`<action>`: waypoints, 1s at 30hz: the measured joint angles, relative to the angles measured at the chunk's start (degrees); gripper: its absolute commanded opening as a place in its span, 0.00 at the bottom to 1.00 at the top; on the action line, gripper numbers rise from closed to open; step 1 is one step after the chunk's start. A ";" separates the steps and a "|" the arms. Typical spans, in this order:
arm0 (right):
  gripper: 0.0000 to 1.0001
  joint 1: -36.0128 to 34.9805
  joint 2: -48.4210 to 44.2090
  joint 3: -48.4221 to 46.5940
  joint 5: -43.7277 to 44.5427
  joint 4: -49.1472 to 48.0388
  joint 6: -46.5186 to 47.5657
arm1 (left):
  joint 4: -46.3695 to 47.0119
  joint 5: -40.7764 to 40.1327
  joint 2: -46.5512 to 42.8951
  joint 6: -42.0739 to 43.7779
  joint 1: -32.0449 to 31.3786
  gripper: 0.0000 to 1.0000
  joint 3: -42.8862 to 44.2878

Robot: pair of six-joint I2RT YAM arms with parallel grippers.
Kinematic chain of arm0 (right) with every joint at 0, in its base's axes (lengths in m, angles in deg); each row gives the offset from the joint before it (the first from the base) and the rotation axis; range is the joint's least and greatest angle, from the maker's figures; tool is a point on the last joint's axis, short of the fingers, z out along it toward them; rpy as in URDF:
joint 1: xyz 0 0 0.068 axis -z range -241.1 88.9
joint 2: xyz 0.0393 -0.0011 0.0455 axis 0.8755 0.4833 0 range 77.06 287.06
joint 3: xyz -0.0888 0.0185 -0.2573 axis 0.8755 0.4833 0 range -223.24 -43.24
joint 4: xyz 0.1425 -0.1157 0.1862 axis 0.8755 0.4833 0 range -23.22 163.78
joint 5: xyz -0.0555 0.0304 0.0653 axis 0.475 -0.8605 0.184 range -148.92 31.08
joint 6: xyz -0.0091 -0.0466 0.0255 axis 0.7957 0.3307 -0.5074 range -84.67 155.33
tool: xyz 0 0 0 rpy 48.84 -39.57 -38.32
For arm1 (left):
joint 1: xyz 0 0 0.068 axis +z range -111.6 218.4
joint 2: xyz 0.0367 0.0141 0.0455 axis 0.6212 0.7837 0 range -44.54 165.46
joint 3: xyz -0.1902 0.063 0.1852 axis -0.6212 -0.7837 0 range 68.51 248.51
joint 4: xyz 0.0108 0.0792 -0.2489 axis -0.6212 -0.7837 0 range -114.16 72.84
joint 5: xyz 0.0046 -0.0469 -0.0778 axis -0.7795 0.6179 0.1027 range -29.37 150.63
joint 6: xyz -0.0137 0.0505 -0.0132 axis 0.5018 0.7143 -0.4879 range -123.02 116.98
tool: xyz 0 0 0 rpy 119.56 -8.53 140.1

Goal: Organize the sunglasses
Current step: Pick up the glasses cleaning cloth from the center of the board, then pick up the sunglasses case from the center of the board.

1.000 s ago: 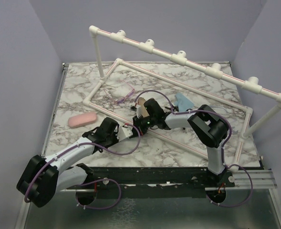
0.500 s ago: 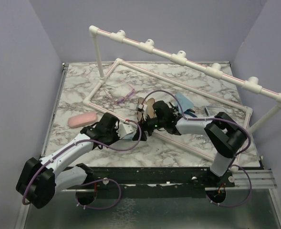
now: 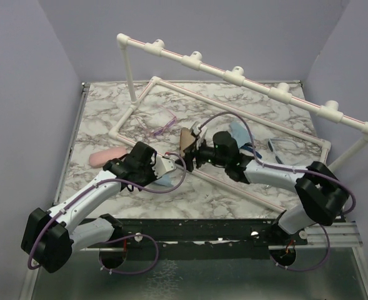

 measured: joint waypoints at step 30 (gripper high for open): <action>0.26 12.28 21.46 -32.04 25.40 40.94 -8.17 | -1.25 -1.20 -0.09 0.02 0.00 0.00 0.00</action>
